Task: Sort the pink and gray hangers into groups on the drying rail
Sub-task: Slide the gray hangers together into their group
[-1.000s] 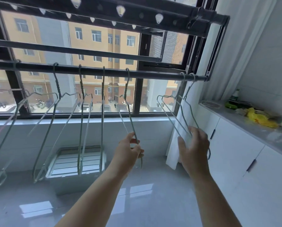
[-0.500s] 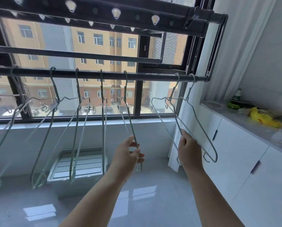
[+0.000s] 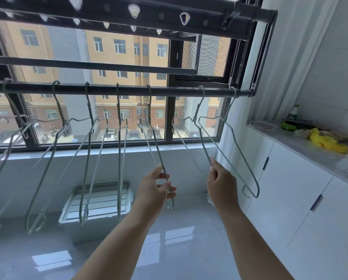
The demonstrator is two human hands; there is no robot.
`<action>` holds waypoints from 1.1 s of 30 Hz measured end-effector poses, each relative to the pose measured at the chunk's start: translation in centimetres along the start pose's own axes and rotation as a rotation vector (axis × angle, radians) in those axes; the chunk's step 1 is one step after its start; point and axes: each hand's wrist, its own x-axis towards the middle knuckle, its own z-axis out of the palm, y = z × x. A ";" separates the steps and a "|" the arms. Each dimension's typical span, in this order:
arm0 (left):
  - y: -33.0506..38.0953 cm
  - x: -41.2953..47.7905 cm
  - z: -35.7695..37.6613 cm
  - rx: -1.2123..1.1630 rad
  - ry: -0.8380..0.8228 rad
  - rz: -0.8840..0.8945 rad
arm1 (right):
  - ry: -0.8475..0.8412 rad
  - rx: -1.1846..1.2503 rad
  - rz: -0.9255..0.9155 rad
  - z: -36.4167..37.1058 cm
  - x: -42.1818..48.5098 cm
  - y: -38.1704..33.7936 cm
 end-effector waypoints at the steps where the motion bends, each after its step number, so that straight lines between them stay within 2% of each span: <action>1: 0.0 0.0 -0.1 0.003 0.001 0.005 | -0.011 0.006 0.006 0.0 0.0 0.0; 7: -0.8 0.2 -0.3 0.013 0.023 0.025 | -0.194 -0.008 0.027 -1.6 0.6 -0.1; 8: -0.9 0.2 -0.3 0.025 0.029 0.033 | -0.176 -0.012 0.002 -2.2 0.8 0.0; 11: -1.3 0.2 -0.4 0.062 0.052 0.057 | 0.061 -0.063 -0.064 -4.6 2.0 0.8; 13: -1.6 0.1 -0.5 0.079 0.066 0.071 | 0.109 -0.140 -0.009 -6.0 3.2 1.9; 16: -1.8 0.0 -0.6 0.092 0.080 0.078 | -0.088 -0.188 0.152 -6.6 4.5 3.5; 19: -2.0 0.1 -0.8 0.093 0.090 0.078 | -0.231 -0.115 0.209 -5.6 4.6 4.2; 26: -2.3 0.5 -1.1 0.091 0.103 0.086 | -0.143 -0.078 0.149 -3.5 4.4 4.3; 30: -2.6 0.9 -1.1 0.078 0.099 0.078 | -0.180 -0.074 0.154 -3.5 4.5 4.3; 32: -2.7 1.1 -0.9 0.077 0.094 0.078 | -0.156 -0.161 0.137 -3.6 4.5 4.1; 33: -2.8 1.1 -0.8 0.078 0.090 0.080 | -0.085 -0.238 0.078 -3.7 4.5 3.7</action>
